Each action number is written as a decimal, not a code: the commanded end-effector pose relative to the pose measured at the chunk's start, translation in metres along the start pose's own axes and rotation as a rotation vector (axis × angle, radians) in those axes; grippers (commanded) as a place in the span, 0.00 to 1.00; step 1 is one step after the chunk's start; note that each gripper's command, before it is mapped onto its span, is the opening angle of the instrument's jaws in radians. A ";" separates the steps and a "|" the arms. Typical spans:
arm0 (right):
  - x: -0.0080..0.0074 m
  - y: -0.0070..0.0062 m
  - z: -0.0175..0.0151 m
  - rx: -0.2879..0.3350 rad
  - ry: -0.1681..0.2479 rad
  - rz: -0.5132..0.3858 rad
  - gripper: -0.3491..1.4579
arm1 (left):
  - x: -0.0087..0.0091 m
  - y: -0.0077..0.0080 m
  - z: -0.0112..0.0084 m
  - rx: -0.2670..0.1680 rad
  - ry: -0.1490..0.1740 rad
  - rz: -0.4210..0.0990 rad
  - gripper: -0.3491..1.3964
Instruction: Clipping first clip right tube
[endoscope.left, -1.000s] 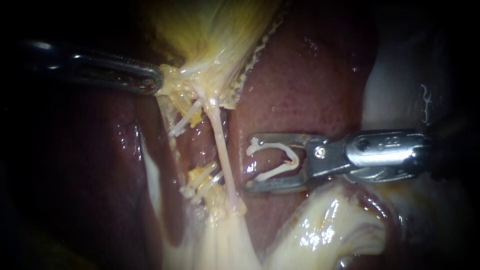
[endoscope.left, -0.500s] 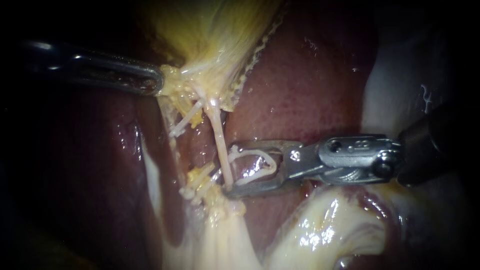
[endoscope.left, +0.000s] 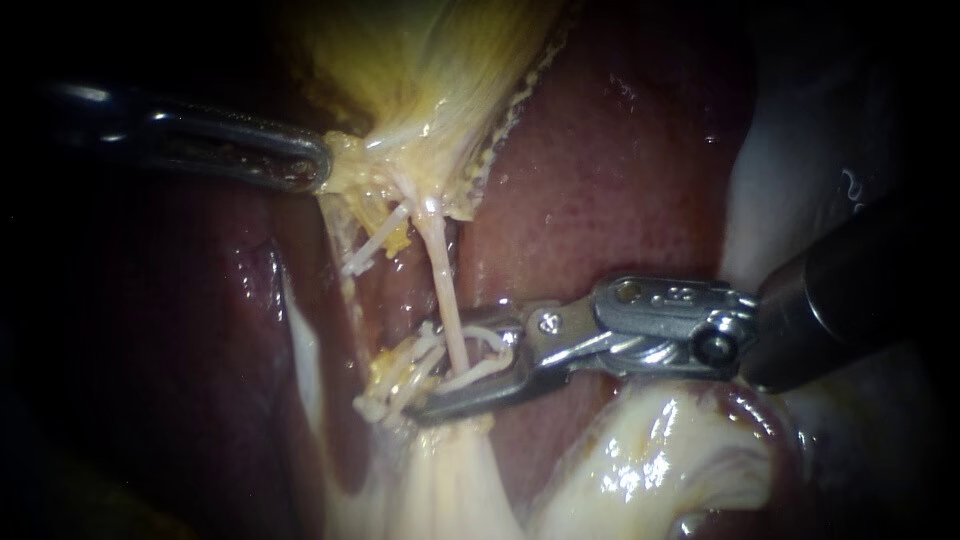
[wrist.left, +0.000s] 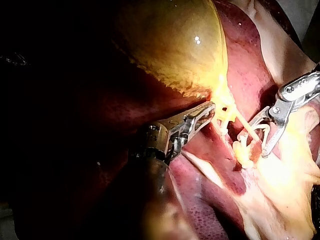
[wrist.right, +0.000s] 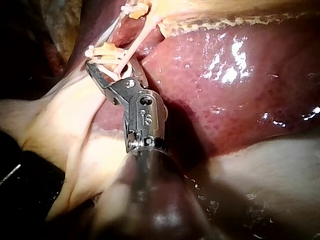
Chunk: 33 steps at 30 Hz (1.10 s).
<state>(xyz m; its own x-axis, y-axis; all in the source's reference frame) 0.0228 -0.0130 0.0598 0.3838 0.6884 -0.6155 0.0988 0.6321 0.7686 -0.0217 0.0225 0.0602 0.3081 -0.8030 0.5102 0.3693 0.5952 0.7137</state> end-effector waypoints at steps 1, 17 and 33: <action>0.0001 -0.0002 -0.0002 0.008 0.005 -0.001 0.46 | 0.0000 0.0000 0.0000 0.000 0.000 0.000 0.00; 0.0006 -0.0032 -0.0001 0.096 0.007 0.026 0.42 | 0.0002 0.0000 0.0001 -0.002 0.000 0.001 0.00; 0.0005 -0.0029 -0.0002 0.095 -0.009 0.142 0.07 | 0.0002 0.0000 0.0002 -0.002 -0.001 0.001 0.00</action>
<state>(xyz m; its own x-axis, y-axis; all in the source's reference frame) 0.0226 -0.0144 0.0572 0.4106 0.7697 -0.4889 0.1248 0.4837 0.8663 -0.0218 0.0223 0.0604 0.3083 -0.8021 0.5115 0.3703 0.5964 0.7122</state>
